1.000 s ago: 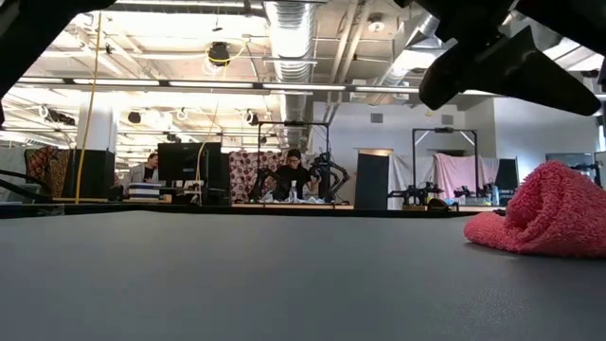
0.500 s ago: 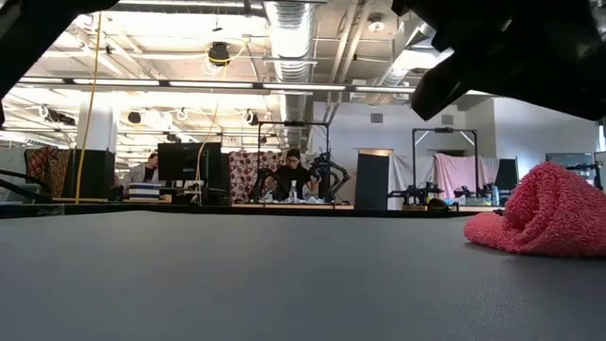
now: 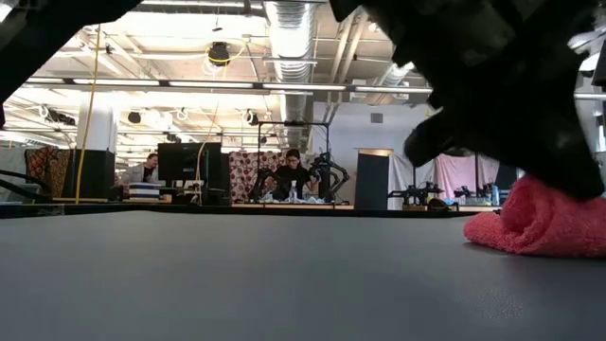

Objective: Roll towel
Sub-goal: Roll the pink towel

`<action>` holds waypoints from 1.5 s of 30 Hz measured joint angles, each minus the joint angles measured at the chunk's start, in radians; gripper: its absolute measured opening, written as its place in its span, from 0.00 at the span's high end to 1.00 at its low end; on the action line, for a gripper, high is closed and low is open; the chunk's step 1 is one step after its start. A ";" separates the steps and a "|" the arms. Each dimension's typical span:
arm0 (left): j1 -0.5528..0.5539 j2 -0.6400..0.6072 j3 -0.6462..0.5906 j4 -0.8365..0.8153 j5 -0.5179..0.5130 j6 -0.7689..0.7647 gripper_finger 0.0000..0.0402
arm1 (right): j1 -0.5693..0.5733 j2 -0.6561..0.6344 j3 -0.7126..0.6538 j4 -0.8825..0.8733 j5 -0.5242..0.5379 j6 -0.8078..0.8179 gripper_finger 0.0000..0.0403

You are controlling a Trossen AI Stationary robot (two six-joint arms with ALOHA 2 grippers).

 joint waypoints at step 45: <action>-0.031 -0.012 0.078 -0.026 -0.116 -0.017 1.00 | 0.001 0.000 0.019 -0.018 -0.032 -0.006 0.93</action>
